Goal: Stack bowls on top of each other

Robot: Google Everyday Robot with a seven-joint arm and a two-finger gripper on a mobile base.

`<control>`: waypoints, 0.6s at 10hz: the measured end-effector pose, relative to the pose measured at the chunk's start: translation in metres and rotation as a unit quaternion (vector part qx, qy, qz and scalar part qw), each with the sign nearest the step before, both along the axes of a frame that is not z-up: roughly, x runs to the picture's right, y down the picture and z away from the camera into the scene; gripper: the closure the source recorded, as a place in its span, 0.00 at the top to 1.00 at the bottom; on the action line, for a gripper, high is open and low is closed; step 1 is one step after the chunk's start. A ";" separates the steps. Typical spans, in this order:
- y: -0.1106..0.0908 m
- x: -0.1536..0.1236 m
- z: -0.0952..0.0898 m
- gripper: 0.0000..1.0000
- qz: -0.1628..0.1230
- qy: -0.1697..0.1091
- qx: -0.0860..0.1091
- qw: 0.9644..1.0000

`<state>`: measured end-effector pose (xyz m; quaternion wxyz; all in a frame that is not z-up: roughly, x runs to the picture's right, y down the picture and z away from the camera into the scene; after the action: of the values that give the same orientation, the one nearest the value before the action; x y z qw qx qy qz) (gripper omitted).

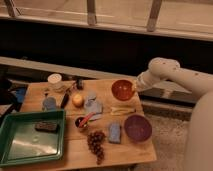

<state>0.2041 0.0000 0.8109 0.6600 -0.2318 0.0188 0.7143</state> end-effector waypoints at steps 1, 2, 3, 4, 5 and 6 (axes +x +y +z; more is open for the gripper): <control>0.005 0.006 -0.015 0.00 -0.012 -0.008 0.001 1.000; 0.018 0.018 -0.042 0.00 -0.033 -0.023 -0.002 0.999; 0.032 0.031 -0.059 0.00 -0.046 -0.036 -0.011 0.998; 0.045 0.044 -0.071 0.00 -0.051 -0.043 -0.022 0.998; 0.079 0.071 -0.092 0.00 -0.058 -0.046 -0.055 0.996; 0.102 0.084 -0.101 0.00 -0.060 -0.044 -0.082 0.994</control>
<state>0.2879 0.1020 0.7097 0.6808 -0.3145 0.0620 0.6586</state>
